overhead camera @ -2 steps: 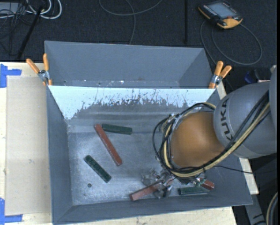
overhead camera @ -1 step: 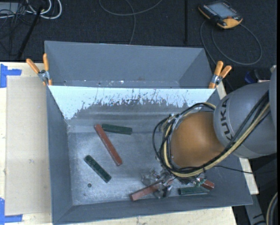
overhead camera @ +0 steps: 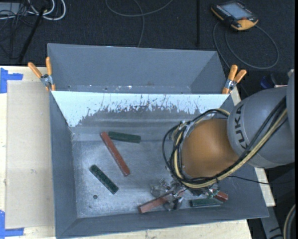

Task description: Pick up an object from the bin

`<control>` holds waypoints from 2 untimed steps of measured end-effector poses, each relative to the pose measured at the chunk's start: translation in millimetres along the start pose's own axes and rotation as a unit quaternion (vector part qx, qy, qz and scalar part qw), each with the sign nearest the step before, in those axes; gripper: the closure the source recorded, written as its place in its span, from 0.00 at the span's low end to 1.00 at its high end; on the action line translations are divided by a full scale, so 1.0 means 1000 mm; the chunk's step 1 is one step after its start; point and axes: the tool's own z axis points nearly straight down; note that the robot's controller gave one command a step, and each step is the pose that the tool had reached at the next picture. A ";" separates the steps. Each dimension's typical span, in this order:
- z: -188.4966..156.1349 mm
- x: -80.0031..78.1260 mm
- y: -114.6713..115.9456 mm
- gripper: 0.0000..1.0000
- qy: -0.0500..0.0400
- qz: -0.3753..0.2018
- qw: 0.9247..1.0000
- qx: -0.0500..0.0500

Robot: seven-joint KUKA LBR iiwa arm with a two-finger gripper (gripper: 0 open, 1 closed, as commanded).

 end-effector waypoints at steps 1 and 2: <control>0.000 0.000 0.000 1.00 0.000 0.000 1.000 0.000; -0.002 0.000 0.000 1.00 0.002 0.000 1.000 -0.001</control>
Offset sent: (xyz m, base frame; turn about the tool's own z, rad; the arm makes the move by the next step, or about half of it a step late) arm 0.0002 0.0000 0.0437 0.0000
